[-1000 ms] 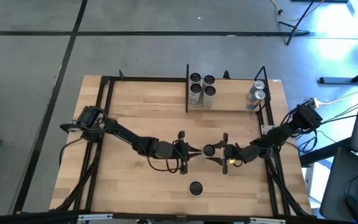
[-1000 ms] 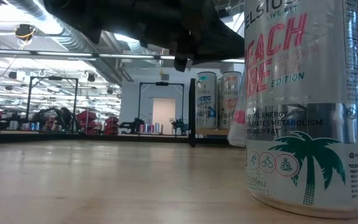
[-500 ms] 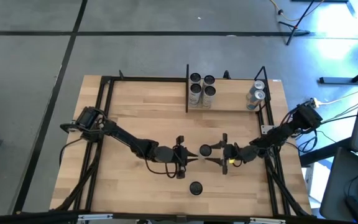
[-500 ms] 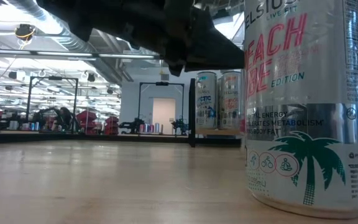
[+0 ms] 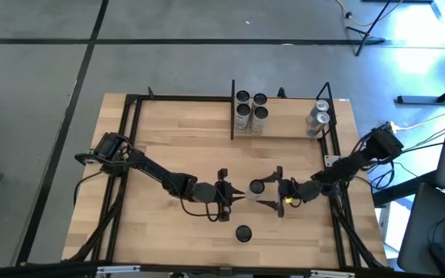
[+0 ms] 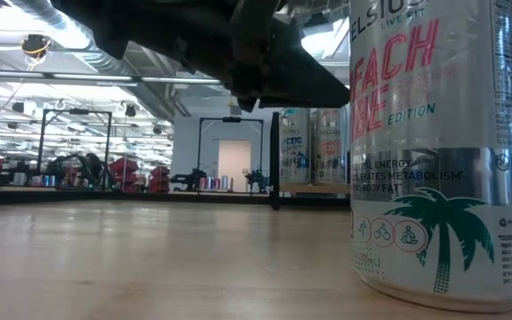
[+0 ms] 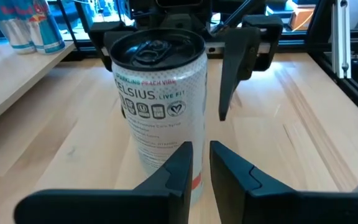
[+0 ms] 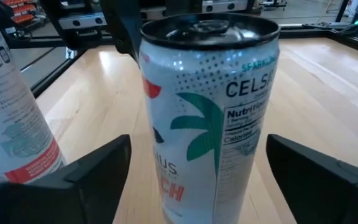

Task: Place canned beverage on shelf
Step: Put the right white-pink soda can on the shelf

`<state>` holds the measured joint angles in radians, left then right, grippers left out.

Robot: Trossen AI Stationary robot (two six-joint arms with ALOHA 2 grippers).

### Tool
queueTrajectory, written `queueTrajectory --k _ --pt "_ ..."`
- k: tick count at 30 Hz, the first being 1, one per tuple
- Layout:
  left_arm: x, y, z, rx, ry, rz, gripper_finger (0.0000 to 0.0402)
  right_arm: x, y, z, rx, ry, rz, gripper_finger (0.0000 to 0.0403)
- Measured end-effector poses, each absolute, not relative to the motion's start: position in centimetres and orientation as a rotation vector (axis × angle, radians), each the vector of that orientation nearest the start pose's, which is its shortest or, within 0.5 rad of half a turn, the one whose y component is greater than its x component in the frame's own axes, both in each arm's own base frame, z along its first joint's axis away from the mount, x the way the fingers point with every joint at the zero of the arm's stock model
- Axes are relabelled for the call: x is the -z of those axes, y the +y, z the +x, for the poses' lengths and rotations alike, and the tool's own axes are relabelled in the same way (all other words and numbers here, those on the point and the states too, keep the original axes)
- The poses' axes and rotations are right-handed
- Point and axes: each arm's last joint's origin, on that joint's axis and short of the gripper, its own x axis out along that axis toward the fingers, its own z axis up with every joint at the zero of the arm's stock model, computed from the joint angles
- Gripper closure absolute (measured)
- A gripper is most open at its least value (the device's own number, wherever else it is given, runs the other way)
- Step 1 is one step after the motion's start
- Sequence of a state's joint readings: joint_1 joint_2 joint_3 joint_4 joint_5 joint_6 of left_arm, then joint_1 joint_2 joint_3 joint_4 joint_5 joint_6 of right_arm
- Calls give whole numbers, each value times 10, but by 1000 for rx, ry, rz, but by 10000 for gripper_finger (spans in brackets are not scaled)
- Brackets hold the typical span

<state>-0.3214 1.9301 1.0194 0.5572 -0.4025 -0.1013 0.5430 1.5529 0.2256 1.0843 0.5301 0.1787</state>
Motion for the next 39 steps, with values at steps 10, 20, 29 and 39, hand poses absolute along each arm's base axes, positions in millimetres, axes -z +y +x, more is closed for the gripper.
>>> queueTrajectory --k 10,20,29,39 --pt "-161 -115 382 -98 327 25 354 -145 98 189 -22 198 64 51" --pt "-161 -115 382 -98 329 26 354 -191 95 186 19 352 -35 52" --pt "-161 -115 382 -94 330 25 354 -257 103 201 54 518 -112 52" --pt "-161 -116 382 -92 330 25 354 -245 107 234 39 597 -70 52"
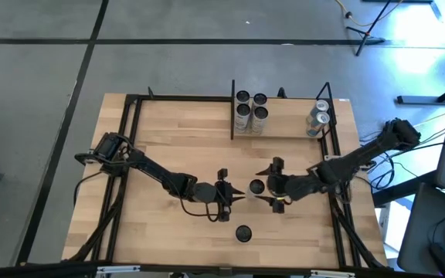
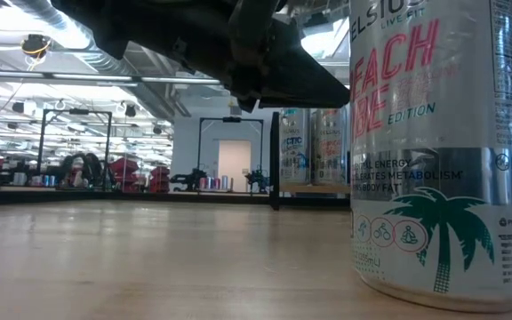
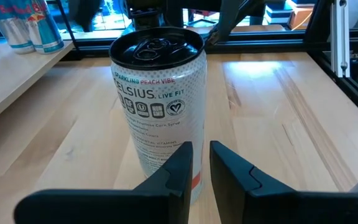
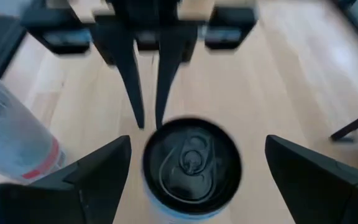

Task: Place canned beverage on shelf
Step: Put the right white-pink soda can on the shelf

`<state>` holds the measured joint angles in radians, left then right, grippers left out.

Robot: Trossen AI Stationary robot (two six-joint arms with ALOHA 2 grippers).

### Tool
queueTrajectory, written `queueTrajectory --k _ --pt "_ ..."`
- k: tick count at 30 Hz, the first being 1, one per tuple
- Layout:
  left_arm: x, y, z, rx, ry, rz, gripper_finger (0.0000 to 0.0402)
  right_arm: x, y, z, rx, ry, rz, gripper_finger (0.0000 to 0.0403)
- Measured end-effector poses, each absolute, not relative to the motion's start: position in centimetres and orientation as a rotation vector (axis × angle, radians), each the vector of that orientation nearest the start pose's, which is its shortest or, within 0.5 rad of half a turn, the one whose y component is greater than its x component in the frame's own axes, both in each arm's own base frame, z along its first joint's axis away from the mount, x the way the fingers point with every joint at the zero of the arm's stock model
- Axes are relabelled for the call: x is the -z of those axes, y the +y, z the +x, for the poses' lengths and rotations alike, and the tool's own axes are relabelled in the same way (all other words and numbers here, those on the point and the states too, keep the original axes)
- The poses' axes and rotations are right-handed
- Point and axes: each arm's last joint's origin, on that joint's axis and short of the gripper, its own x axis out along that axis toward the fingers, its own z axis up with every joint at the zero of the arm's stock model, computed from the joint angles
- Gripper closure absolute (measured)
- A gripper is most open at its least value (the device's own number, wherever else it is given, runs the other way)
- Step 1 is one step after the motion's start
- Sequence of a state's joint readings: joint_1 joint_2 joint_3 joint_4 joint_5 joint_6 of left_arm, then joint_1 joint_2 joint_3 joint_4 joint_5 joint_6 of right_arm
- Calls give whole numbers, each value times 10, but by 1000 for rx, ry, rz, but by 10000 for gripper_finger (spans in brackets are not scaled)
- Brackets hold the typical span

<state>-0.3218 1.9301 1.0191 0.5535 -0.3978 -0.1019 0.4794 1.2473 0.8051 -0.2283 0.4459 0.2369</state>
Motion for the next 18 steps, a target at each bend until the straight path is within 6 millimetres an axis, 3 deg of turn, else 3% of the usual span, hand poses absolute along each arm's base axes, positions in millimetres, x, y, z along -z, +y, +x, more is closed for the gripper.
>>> queueTrajectory --k 4,13,18 --pt "-161 -116 382 -91 330 25 354 -232 104 243 33 658 -45 52" --pt "-161 -116 382 -92 331 25 354 -224 104 248 32 694 -43 53" --pt "-161 -116 382 -92 330 25 354 -216 105 251 43 720 -65 102"
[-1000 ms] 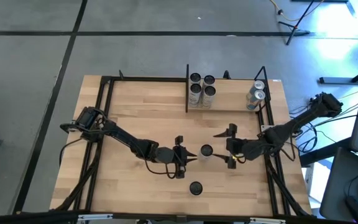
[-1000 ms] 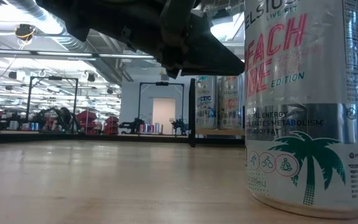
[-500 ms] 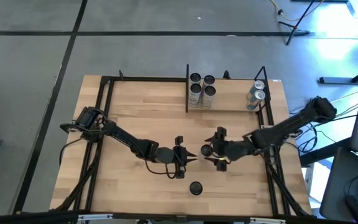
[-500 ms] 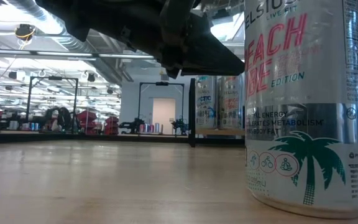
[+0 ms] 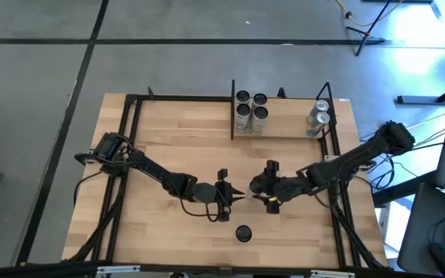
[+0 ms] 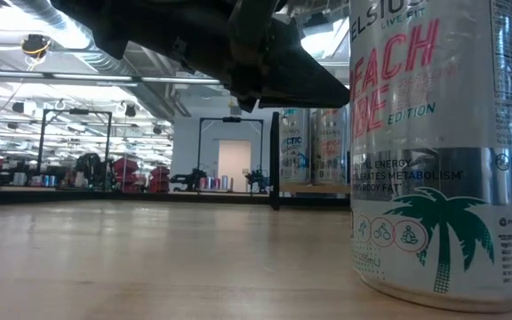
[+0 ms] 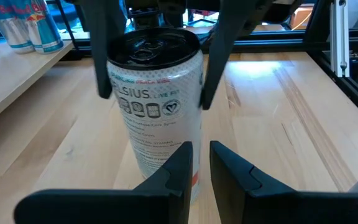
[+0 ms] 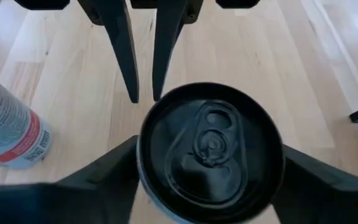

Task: Place canned beverage on shelf
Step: Put the right white-pink soda can on the shelf

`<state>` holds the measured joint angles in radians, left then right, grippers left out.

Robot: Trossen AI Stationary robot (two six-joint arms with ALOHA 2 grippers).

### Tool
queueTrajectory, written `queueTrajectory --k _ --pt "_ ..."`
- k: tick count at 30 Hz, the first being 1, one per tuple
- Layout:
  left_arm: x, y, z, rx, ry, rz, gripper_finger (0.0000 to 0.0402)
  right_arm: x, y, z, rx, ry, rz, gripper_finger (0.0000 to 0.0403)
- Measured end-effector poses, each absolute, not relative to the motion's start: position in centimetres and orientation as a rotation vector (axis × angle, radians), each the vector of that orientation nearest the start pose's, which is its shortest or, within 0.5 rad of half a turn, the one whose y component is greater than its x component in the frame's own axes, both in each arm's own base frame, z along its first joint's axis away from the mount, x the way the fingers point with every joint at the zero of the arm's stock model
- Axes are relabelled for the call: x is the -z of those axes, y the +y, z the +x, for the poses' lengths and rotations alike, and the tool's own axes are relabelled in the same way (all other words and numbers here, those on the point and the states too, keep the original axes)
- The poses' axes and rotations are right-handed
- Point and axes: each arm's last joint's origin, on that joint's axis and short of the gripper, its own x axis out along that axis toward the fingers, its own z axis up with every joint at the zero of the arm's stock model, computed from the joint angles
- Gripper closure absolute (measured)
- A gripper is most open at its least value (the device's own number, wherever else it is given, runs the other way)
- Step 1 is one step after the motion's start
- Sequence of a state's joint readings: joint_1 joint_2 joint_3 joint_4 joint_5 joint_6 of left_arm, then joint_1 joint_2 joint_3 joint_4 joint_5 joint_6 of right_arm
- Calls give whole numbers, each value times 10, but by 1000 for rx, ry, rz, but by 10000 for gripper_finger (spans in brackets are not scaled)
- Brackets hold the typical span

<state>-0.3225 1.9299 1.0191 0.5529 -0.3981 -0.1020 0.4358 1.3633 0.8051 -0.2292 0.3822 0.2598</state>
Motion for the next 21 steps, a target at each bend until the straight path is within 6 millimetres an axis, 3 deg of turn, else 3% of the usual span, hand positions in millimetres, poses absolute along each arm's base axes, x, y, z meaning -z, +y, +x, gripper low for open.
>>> queueTrajectory --k 4,11,21 --pt "-161 -117 382 -90 330 25 354 -218 105 250 32 715 -86 188" --pt "-161 -120 380 -81 330 27 354 -243 93 226 50 691 -91 191" --pt "-161 -122 380 -77 330 28 354 -279 39 156 447 675 -104 191"
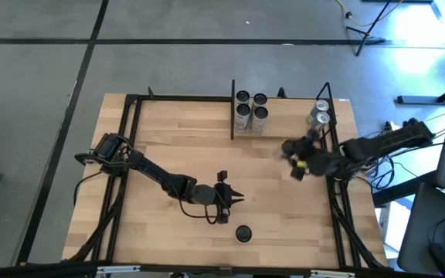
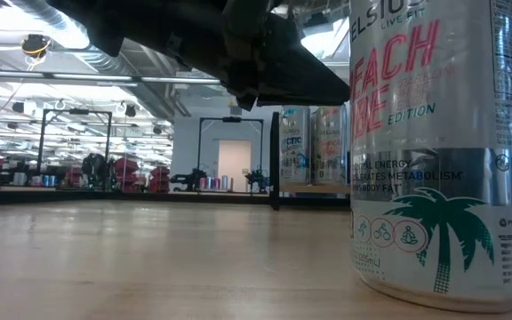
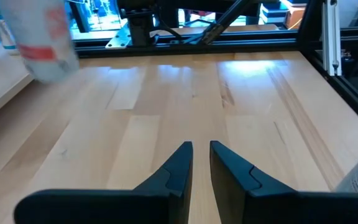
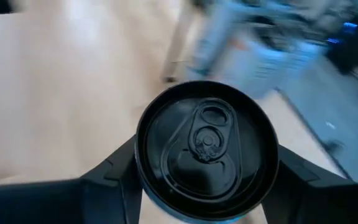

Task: Place canned beverage on shelf
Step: Put the right white-pink soda can on the shelf

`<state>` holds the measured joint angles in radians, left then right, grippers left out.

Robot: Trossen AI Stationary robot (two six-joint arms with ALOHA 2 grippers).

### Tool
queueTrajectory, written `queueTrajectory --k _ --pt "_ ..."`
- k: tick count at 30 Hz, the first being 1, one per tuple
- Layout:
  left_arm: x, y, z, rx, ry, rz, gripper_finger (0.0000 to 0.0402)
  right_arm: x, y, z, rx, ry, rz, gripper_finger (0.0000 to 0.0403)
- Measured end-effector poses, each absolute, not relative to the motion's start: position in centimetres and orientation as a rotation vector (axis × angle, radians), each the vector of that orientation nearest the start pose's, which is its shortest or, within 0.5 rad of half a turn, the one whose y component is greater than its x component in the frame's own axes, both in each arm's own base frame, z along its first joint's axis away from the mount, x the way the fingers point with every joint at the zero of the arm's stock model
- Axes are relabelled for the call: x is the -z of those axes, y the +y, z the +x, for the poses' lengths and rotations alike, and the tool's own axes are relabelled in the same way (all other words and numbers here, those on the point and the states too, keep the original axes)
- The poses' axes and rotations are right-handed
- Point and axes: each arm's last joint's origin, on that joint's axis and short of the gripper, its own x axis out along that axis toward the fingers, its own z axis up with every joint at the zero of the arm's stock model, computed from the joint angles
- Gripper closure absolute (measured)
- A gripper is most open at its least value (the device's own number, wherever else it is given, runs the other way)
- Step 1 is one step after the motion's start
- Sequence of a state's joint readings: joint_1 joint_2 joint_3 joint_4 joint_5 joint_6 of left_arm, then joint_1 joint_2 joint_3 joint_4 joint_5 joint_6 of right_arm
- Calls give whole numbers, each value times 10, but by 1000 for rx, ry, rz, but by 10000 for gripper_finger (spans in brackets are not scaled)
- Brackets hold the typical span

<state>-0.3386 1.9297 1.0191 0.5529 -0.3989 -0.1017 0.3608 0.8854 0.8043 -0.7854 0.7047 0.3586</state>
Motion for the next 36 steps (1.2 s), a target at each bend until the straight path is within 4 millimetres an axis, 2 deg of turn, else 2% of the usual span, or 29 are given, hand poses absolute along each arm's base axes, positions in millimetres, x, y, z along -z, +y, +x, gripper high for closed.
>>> queueTrajectory --k 4,8,16,25,31,36 --pt "-161 -121 380 -80 330 29 354 -288 13 138 599 658 -70 191" --pt "-161 -121 380 -81 329 28 354 -293 -11 129 728 655 -80 191" --pt "-161 -121 380 -82 329 28 354 -296 -55 134 862 689 -55 191" --pt "-161 -121 380 -82 329 28 354 -285 -107 134 951 722 120 191" --pt "-161 -121 380 -82 329 28 354 -270 -127 132 979 717 181 191" --pt "-161 -121 380 -83 329 28 354 -267 -133 132 981 717 199 191"
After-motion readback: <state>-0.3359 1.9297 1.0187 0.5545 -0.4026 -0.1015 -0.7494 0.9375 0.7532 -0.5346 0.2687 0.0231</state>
